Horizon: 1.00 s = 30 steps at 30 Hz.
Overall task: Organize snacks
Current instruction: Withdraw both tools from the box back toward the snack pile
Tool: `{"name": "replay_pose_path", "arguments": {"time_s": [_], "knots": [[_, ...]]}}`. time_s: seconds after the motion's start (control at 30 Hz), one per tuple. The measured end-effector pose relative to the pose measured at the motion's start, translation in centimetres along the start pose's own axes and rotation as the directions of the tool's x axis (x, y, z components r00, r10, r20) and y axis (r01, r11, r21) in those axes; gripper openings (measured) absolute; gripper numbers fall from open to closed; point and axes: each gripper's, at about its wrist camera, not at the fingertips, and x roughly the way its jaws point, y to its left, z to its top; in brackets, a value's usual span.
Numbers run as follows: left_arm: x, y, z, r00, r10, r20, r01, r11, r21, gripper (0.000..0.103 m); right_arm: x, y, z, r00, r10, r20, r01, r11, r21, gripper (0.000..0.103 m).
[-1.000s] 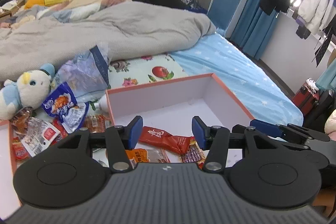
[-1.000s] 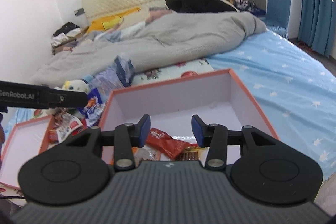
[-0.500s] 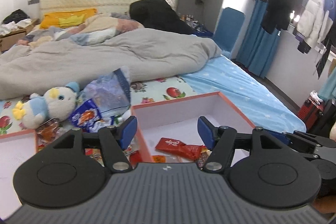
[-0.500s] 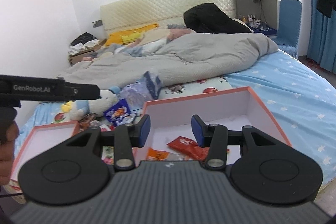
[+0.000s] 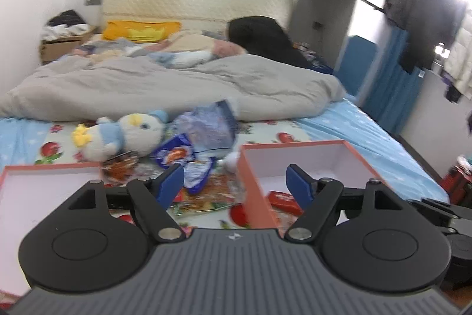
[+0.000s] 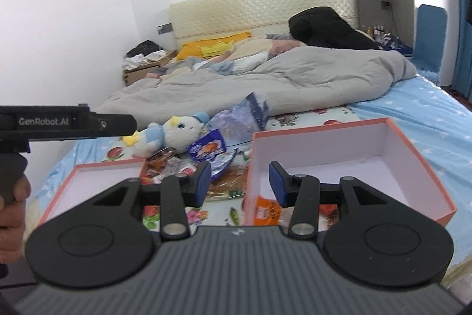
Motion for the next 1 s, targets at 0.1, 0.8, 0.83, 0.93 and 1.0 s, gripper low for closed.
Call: {"name": "replay_pose_path", "arguments": {"time_s": [0.1, 0.8, 0.83, 0.93, 1.0], "knots": [[-0.9, 0.9, -1.2, 0.999, 0.033, 0.023, -0.032, 0.999, -0.019, 0.08, 0.5, 0.6, -1.0, 1.0, 0.019, -0.01, -0.019, 1.0, 0.003, 0.046], [-3.1, 3.9, -10.9, 0.991, 0.136, 0.017, -0.135, 0.989, -0.06, 0.08, 0.3, 3.1, -6.8, 0.994, 0.074, -0.086, -0.08, 0.995, -0.066, 0.047], [-3.1, 3.9, -11.1, 0.991, 0.137, 0.013, -0.136, 0.989, -0.062, 0.08, 0.2, 3.2, -6.9, 0.993, 0.071, -0.091, -0.077, 0.995, -0.07, 0.047], [-3.0, 3.9, -11.8, 0.99, 0.142, 0.003, -0.141, 0.987, -0.072, 0.08, 0.1, 3.1, -7.4, 0.993, 0.064, -0.102, -0.072, 0.995, -0.073, 0.051], [-2.9, 3.9, -12.3, 0.989, 0.149, -0.004, -0.149, 0.986, -0.077, 0.08, 0.0, 3.0, -7.7, 0.992, 0.065, -0.108, -0.074, 0.994, -0.078, 0.059]]}}
